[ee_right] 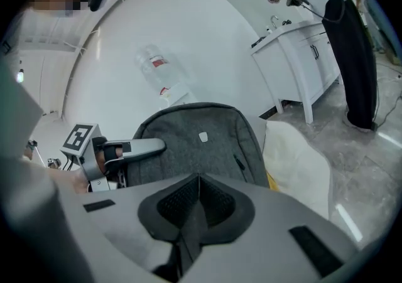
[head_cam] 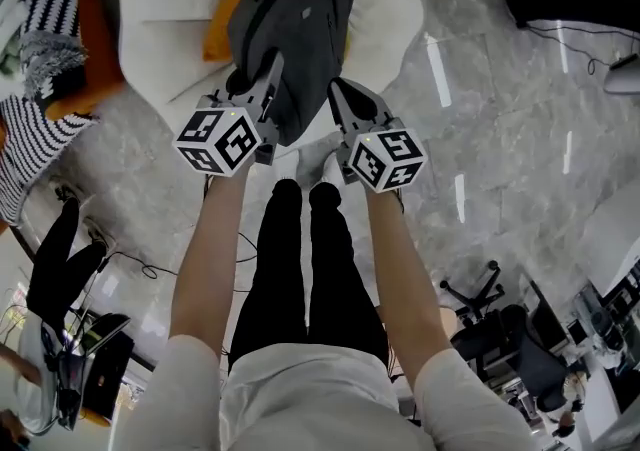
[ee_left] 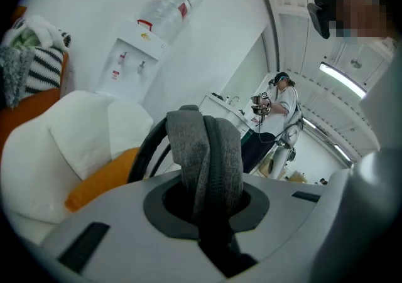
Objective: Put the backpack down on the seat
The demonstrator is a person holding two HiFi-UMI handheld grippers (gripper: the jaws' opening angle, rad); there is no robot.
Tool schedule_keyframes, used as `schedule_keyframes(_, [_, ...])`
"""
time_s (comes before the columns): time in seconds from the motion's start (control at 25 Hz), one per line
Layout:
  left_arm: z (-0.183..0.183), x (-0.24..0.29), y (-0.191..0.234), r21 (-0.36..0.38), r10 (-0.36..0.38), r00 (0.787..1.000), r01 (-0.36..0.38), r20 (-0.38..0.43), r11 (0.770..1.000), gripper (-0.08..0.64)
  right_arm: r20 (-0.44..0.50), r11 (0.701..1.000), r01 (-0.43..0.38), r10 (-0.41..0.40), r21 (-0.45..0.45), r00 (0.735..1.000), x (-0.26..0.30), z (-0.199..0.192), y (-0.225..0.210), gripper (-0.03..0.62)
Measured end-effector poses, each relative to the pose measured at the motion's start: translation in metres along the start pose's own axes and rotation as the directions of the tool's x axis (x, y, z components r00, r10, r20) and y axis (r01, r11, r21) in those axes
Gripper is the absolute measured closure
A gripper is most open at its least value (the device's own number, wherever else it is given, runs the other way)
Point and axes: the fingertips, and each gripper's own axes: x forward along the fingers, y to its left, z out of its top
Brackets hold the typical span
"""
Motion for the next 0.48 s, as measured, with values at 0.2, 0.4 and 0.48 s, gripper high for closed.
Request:
schedule_keyframes(0.2, [-0.010,0.028,0.010,-0.070,-0.032,0.999,0.032,0.004,0.997,0.491,-0.024,1.000,0.017,-0.017,0.012,1.000,0.020,-0.009,-0.023,0.568])
schedule_keyframes(0.4, [-0.011,0.058,0.025,-0.154,-0.049,0.998,0.055,0.041,0.987,0.491,-0.004,0.997,0.072,-0.072,-0.001,0.997,0.031,0.001,-0.046,0.568])
schedule_keyframes(0.48, [-0.010,0.071,0.031,-0.179,-0.053,0.997,0.062,0.056,0.982,0.491,0.002,0.996,0.088,-0.088,0.011,0.996,0.039,0.006,-0.058,0.568])
